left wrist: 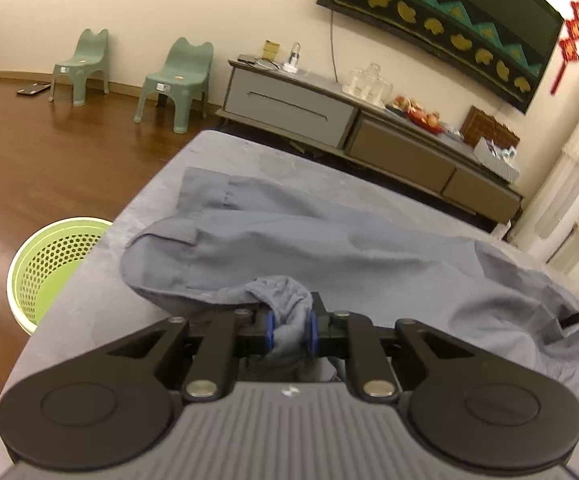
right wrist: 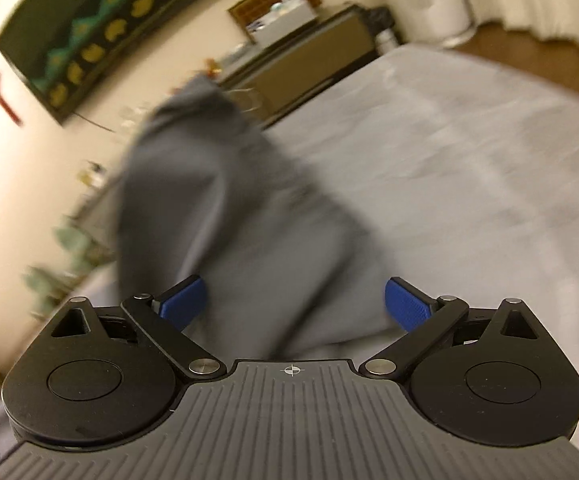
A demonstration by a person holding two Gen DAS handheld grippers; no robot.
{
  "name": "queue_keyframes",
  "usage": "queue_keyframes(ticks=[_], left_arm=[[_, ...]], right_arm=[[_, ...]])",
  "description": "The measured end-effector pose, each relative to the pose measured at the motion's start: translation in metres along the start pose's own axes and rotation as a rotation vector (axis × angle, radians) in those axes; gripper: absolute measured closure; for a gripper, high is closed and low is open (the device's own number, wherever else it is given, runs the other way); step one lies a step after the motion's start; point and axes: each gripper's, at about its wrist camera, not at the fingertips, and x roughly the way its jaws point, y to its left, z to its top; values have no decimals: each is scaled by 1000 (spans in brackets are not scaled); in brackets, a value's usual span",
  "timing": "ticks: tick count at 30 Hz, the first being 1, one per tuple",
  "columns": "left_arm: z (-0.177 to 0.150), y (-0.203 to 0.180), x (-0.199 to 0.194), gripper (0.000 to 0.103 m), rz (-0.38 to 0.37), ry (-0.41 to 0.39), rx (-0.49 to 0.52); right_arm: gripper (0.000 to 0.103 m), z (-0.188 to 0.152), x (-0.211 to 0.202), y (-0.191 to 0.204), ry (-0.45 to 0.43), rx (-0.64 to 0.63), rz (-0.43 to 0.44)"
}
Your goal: Fold clothes
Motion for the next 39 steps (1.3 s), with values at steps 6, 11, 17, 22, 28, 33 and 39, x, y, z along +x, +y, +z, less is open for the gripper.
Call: queue_keyframes(ticks=[6, 11, 17, 22, 28, 33, 39], left_arm=[[-7, -15, 15, 87, 21, 22, 34], [2, 5, -5, 88, 69, -53, -59], [-11, 17, -5, 85, 11, 65, -7], [-16, 9, -21, 70, -26, 76, 73], [3, 26, -67, 36, -113, -82, -186], [12, -13, -21, 21, -196, 70, -269], [19, -34, 54, 20, -156, 271, -324]], right_arm=[[59, -9, 42, 32, 90, -101, -43], [97, 9, 7, 54, -2, -65, -104], [91, -3, -74, 34, -79, -121, -288], [52, -11, -70, -7, 0, -94, -494], [18, 13, -130, 14, -294, -67, -506], [16, 22, -114, 21, -191, 36, -301], [11, 31, -73, 11, -107, 74, -328]])
